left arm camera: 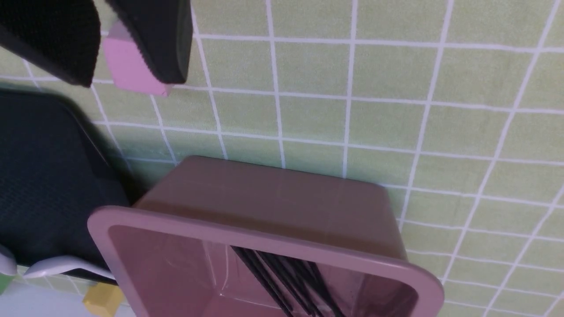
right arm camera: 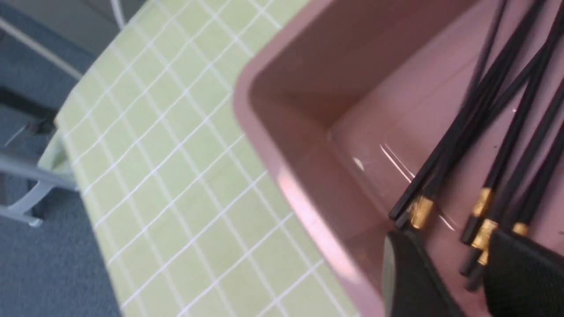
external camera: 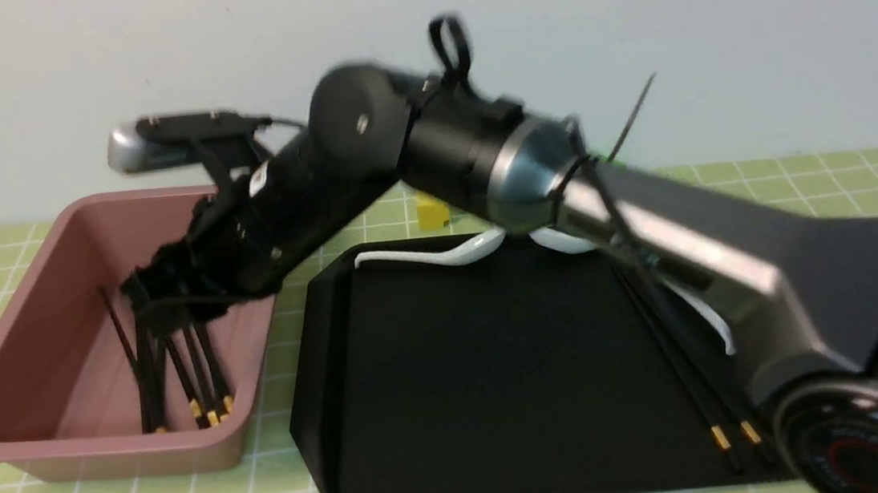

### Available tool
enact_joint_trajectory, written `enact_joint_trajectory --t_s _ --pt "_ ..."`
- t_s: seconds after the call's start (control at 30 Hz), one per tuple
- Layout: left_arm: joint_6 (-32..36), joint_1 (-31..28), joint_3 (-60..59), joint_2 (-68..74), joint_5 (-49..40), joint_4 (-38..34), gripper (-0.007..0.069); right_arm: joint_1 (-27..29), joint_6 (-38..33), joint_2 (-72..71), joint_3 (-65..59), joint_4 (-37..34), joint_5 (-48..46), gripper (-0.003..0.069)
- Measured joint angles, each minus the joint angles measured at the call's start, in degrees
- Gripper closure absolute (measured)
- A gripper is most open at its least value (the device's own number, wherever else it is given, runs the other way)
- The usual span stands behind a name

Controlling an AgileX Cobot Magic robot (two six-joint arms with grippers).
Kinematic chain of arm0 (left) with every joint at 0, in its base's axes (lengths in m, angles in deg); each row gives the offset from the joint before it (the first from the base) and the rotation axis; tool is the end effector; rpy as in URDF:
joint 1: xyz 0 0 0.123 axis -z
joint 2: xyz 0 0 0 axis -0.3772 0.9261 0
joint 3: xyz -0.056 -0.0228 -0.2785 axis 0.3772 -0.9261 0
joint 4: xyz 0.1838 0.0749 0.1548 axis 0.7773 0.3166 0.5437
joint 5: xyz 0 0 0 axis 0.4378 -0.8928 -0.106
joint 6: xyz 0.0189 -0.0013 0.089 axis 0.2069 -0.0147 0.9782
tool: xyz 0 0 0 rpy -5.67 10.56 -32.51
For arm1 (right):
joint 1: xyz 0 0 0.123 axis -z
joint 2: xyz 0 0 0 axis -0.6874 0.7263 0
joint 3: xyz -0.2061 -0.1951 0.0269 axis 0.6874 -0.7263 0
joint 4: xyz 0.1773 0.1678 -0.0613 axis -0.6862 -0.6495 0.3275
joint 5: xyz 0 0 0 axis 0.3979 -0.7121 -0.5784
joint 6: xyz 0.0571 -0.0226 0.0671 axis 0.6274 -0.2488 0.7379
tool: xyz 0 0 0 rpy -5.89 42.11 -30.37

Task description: On green tablecloth take chopsticks from black tray and put them in box.

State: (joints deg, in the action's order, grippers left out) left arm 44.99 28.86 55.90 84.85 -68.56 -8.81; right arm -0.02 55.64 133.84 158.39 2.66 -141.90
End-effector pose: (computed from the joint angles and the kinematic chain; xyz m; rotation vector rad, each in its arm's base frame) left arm 0.0518 -0.0070 0.1693 -0.1319 1.8900 -0.2696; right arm 0.3509 0.3901 0.3003 -0.8930 2.2737 1.0297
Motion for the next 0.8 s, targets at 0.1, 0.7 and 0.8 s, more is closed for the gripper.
enact_joint_trajectory --t_s 0.1,0.7,0.8 --pt "0.0 0.0 0.0 0.0 0.0 0.0 0.0386 1.93 0.0 -4.29 2.89 1.17 -8.42 0.0426" --pt "0.0 0.0 0.0 0.0 0.0 0.0 0.0386 14.74 4.54 -44.49 -9.69 22.24 -19.15 0.0655" --pt "0.0 0.0 0.0 0.0 0.0 0.0 0.0386 14.79 4.53 -55.48 -21.57 25.65 -19.15 0.0655"
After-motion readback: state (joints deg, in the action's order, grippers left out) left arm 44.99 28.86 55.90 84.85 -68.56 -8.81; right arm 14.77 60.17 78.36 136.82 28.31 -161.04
